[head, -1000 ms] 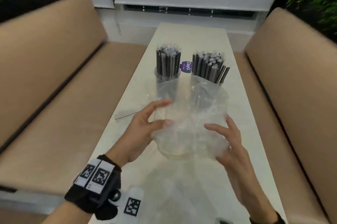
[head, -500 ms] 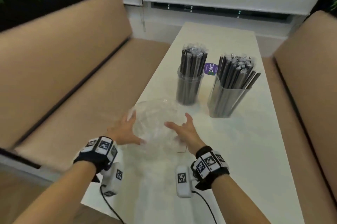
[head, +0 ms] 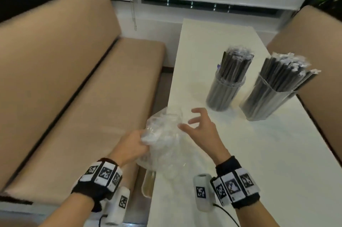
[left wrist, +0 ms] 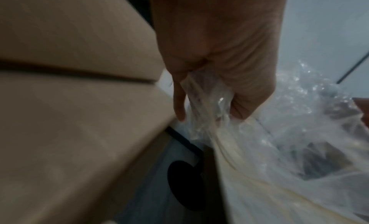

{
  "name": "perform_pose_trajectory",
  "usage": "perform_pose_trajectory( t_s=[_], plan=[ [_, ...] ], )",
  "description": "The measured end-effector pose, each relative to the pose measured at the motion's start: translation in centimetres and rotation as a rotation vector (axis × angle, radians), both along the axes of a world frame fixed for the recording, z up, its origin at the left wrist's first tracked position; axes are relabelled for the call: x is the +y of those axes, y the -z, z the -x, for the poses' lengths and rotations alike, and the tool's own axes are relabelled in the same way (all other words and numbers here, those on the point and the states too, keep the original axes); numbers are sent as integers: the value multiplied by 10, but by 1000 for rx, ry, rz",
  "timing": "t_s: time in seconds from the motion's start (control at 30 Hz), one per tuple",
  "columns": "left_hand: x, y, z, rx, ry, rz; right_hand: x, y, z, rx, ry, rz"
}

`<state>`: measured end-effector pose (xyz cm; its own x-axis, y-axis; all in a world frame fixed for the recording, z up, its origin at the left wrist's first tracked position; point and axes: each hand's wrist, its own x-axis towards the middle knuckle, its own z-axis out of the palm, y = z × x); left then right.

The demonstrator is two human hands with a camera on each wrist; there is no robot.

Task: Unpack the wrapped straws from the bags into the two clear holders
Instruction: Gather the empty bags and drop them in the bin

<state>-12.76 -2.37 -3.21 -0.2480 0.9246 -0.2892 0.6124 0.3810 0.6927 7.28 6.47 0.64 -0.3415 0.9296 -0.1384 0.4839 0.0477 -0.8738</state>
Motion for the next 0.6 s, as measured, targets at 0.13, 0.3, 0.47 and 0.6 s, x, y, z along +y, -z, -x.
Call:
perform_pose_trajectory(
  t_s=[0.13, 0.3, 0.47, 0.6],
  plan=[
    [-19, -18, 87, 19, 62, 66, -47, -10, 85, 39, -360, -73],
    [-44, -41, 127, -642, -136, -183, -95, 24, 172, 434, -361, 268],
    [-49, 2, 144, -817, -258, -162, -110, 47, 208, 629, -125, 488],
    [-57, 56, 168, -537, -186, 50, -95, 80, 210, 487, 108, 460]
  ],
)
